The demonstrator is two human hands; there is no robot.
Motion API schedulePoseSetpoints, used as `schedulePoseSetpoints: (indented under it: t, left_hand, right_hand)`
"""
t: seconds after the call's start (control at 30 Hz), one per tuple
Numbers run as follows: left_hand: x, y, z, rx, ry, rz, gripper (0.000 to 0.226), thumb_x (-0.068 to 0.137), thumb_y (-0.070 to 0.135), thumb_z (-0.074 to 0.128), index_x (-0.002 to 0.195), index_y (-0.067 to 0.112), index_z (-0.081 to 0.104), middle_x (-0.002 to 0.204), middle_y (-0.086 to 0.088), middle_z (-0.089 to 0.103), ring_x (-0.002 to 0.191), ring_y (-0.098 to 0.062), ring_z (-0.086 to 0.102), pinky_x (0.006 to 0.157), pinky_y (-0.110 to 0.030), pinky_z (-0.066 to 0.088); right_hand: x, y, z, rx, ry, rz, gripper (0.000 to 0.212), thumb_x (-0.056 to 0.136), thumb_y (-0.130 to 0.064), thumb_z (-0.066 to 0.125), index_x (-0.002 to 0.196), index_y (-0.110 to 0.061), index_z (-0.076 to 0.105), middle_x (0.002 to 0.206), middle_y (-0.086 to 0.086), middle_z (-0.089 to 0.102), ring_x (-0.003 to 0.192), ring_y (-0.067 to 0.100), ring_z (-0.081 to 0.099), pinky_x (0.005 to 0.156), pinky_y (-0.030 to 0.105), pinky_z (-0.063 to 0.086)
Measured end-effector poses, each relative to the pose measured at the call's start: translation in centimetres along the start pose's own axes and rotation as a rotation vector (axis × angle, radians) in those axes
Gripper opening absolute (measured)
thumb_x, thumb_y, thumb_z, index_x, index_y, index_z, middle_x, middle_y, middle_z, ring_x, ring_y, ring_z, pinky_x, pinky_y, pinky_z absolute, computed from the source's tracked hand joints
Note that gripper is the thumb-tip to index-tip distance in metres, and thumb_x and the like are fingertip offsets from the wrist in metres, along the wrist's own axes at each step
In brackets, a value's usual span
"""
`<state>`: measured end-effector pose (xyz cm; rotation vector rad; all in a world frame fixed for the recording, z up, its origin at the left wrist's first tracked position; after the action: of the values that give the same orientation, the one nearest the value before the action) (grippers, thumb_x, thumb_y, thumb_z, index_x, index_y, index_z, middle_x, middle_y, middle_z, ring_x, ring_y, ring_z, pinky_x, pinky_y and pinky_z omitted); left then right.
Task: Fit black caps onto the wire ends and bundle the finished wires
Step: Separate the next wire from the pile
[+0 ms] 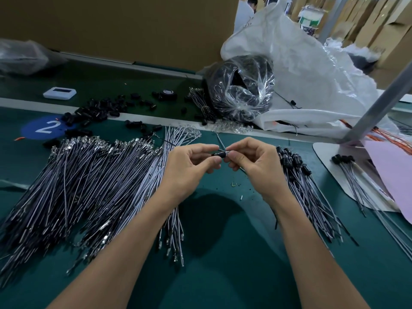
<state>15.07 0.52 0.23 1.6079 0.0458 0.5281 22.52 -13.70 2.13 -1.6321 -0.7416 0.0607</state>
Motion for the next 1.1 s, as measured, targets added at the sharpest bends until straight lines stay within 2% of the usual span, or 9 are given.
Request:
schedulePoseSetpoints:
  t: [0.1,0.23,0.47,0.7,0.8,0.97,1.1]
  left_hand:
    - [-0.1,0.0,0.1,-0.044,-0.069,-0.02,0.027,0.085,-0.003,0.068,0.085,0.023,0.073,0.069,0.003,0.074,0.066,-0.014,0.073,0.062,-0.023,0.058]
    - [-0.2,0.3,0.1,-0.096,-0.1,-0.009,0.024,0.086,-0.004,0.065,0.086,0.019,0.073,0.068,0.0,0.074,0.064,-0.017,0.073,0.06,-0.023,0.058]
    - [-0.4,0.6,0.1,-0.133,-0.105,0.015,0.027,0.085,-0.007,0.065,0.097,0.016,0.071,0.067,0.003,0.074,0.063,-0.015,0.073,0.059,-0.022,0.058]
    - [-0.5,0.5,0.1,-0.066,-0.118,0.017,0.025,0.085,-0.004,0.066,0.107,0.006,0.068,0.072,0.002,0.074,0.065,-0.017,0.073,0.061,-0.023,0.058]
    - [-0.5,0.5,0.0,-0.049,-0.119,0.022,0.023,0.085,-0.003,0.067,0.105,0.008,0.07,0.071,0.003,0.074,0.066,-0.018,0.073,0.061,-0.024,0.059]
    - [-0.5,0.5,-0.2,-0.082,-0.106,0.044,0.027,0.086,-0.006,0.065,0.091,0.02,0.073,0.071,0.005,0.074,0.065,-0.016,0.073,0.059,-0.022,0.058]
    - [-0.6,0.4,-0.1,-0.112,-0.094,0.025,0.026,0.087,-0.004,0.064,0.091,0.02,0.073,0.071,0.003,0.075,0.064,-0.016,0.073,0.059,-0.022,0.058]
  right_hand:
    - [-0.1,0.2,0.2,0.054,-0.041,0.002,0.015,0.087,0.011,0.06,0.083,-0.003,0.064,0.064,-0.002,0.067,0.058,0.006,0.059,0.059,0.018,0.047]
    - [-0.3,0.5,0.3,0.15,-0.05,0.016,0.02,0.088,0.012,0.058,0.081,-0.006,0.064,0.062,-0.002,0.067,0.058,0.006,0.058,0.058,0.017,0.046]
    - [-0.5,0.9,0.8,0.345,-0.076,0.071,0.019,0.08,-0.005,0.064,0.071,-0.02,0.072,0.063,0.004,0.067,0.057,0.011,0.059,0.057,0.018,0.046]
    - [-0.6,1.0,0.8,0.291,-0.096,0.067,0.012,0.086,0.005,0.06,0.08,-0.005,0.063,0.062,0.003,0.065,0.058,0.011,0.058,0.057,0.018,0.046]
    - [-0.6,1.2,1.0,0.274,-0.087,0.071,0.017,0.088,0.01,0.057,0.079,-0.004,0.062,0.062,0.003,0.065,0.058,0.01,0.059,0.056,0.018,0.047]
    - [-0.4,1.2,1.3,0.303,-0.084,0.071,0.018,0.088,0.008,0.059,0.077,-0.006,0.062,0.067,0.007,0.066,0.061,0.017,0.057,0.058,0.021,0.047]
    - [-0.5,1.4,1.5,0.271,-0.063,0.062,0.019,0.089,0.008,0.06,0.077,-0.007,0.063,0.07,0.008,0.067,0.062,0.021,0.056,0.058,0.022,0.047]
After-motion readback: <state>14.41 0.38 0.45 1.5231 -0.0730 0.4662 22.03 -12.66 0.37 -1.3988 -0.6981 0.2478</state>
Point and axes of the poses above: each hand's wrist, its own x-axis towards the middle knuckle, its own z-axis out of the palm, y = z × x, the point moved 3 cm from there along x, towards the middle knuckle
